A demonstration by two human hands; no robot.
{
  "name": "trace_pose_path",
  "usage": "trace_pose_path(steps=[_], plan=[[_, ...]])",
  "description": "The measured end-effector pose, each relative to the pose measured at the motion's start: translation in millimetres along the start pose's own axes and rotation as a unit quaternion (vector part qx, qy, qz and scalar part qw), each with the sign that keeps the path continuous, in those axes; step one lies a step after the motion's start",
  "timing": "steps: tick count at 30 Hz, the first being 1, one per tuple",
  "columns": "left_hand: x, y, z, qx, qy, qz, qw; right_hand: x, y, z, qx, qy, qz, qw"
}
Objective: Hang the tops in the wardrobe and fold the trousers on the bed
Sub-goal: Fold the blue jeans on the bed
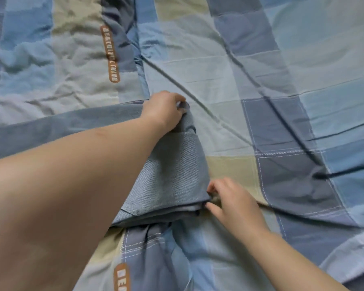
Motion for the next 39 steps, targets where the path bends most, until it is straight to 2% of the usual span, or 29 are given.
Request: trace_pose_path(steps=[6,9,11,15,16,18,19,21,23,25,26,30,33,35,39], plan=[[-9.8,0.1,15.0,0.028,-0.090,-0.001,0.996,-10.9,-9.2,3.6,0.059,-0.065,0.041,0.995],[-3.9,-8.5,23.0,0.046,-0.080,0.023,0.996,-11.8,-2.2,-17.4,0.031,-0.136,0.035,0.990],[0.6,-13.1,30.2,0.050,-0.062,0.039,0.996,-4.4,3.2,-30.9,0.005,-0.145,0.034,0.989],[3.9,-12.9,25.8,0.063,-0.061,0.054,0.995,5.4,9.1,-23.6,-0.065,-0.097,0.057,0.991],[7.6,-14.9,22.0,0.076,-0.045,0.066,0.994,6.7,12.3,-21.0,-0.089,-0.083,0.079,0.989],[24.2,-21.0,8.9,0.101,0.037,0.089,0.990,12.4,12.1,-14.5,-0.084,-0.032,0.176,0.980],[35.1,-22.4,-1.7,0.108,0.093,0.093,0.985,19.0,10.0,-10.8,-0.067,0.015,0.247,0.967],[50.5,-15.9,-31.7,0.089,0.182,0.094,0.975,29.3,13.3,-0.6,-0.055,0.122,0.387,0.912],[49.3,1.7,-65.7,0.040,0.211,0.099,0.972,21.3,28.6,13.9,-0.103,0.192,0.458,0.862],[38.1,23.8,-92.2,-0.019,0.205,0.123,0.971,4.5,39.7,29.9,-0.141,0.213,0.474,0.843],[31.8,33.2,-100.7,-0.042,0.201,0.144,0.968,-3.4,41.8,36.1,-0.144,0.212,0.464,0.848],[4.1,60.7,-98.6,-0.106,0.152,0.203,0.962,-7.8,46.8,43.9,-0.101,0.181,0.366,0.907],[-17.9,69.1,-76.9,-0.125,0.104,0.234,0.959,7.6,47.6,42.6,-0.063,0.194,0.350,0.914],[-20.3,65.6,-70.3,-0.109,0.102,0.233,0.961,10.4,46.5,43.8,-0.045,0.190,0.343,0.919],[-2.0,44.5,-114.5,-0.004,0.151,0.148,0.977,16.7,47.6,43.9,-0.049,0.191,0.360,0.912]])
Point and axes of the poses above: each hand's wrist, its own z-axis towards the middle knuckle, its own y-axis out of the palm, x = y × z, the point moved 8 cm from there along z, towards the middle knuckle, and after that the axes turned 14 degrees about y, right-handed, at the moved point
